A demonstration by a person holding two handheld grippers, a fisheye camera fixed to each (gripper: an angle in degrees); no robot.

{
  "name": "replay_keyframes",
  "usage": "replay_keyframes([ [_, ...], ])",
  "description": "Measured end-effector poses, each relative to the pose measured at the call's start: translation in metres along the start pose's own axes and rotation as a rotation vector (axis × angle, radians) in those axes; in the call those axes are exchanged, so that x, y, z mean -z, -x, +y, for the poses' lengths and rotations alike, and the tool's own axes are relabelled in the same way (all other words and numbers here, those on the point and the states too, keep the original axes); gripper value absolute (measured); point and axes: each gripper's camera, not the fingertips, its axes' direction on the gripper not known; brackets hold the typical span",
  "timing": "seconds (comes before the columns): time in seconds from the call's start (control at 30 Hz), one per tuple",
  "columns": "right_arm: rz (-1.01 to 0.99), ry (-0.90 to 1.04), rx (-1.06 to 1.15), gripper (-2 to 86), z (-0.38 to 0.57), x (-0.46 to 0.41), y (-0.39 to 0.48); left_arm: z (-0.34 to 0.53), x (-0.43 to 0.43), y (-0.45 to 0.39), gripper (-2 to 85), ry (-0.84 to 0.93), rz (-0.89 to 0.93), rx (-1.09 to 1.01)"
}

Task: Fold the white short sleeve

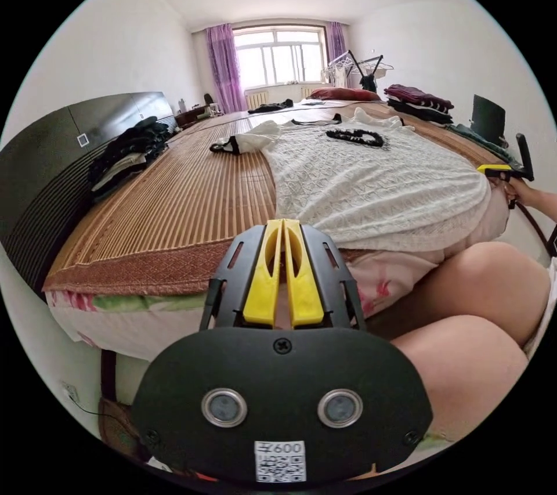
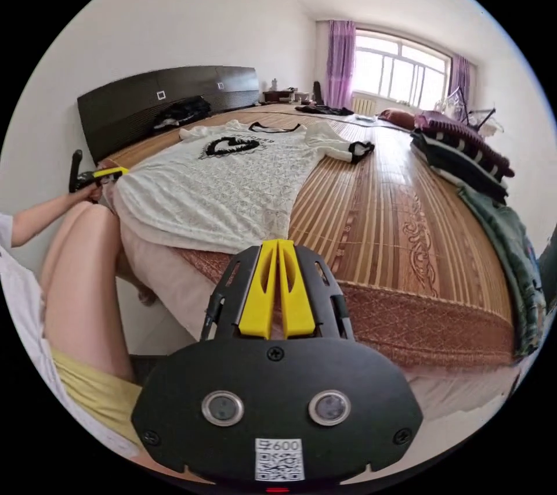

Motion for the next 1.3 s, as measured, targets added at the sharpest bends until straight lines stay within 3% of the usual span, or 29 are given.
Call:
replay_keyframes([
  [0.23, 0.204, 0.087, 0.114, -0.8, -0.006, -0.053, 0.032, 0.018, -0.022, -0.007, 0.1, 0.029, -0.023, -0.029],
  [0.3, 0.168, 0.126, 0.192, -0.8, -0.013, -0.062, 0.022, 0.026, -0.029, -0.004, 0.1, 0.022, -0.012, -0.036],
  [0.43, -0.062, 0.417, 0.198, -0.8, -0.073, -0.087, -0.034, 0.031, -0.041, -0.007, 0.2, 0.041, -0.045, -0.052],
  [0.6, -0.124, 0.708, 0.396, -0.8, -0.122, -0.135, -0.049, -0.008, -0.059, -0.028, 0.6, 0.303, -0.209, -0.265],
  [0.67, -0.124, 0.792, 0.459, -0.8, -0.131, -0.159, -0.054, -0.019, -0.040, -0.024, 0.7, 0.214, -0.237, -0.172],
  [0.8, -0.184, 0.809, 0.529, -0.8, -0.141, -0.172, -0.083, -0.024, -0.011, -0.013, 0.8, -0.083, 0.098, 0.111],
  [0.9, -0.190, 0.772, 0.517, -0.9, -0.142, -0.170, -0.109, -0.020, -0.037, -0.041, 0.8, -0.135, 0.230, 0.092],
  [1.0, -0.186, 0.693, 0.445, -0.9, -0.139, -0.161, -0.142, -0.006, -0.073, -0.082, 0.7, -0.173, 0.209, -0.054],
  [1.03, -0.193, 0.661, 0.411, -0.9, -0.138, -0.158, -0.157, -0.004, -0.083, -0.089, 0.6, -0.159, 0.203, -0.083],
  [1.1, -0.224, 0.623, 0.363, -0.9, -0.137, -0.157, -0.183, -0.023, -0.145, -0.099, 0.5, 0.130, 0.199, -0.023],
  [1.17, -0.282, 0.604, 0.205, -0.9, -0.139, -0.162, -0.226, -0.026, -0.158, -0.091, 0.3, 0.099, 0.215, -0.009],
  [1.3, -0.334, 0.562, 0.122, -0.9, -0.136, -0.160, -0.271, -0.016, -0.174, -0.046, 0.2, 0.103, 0.340, 0.063],
])
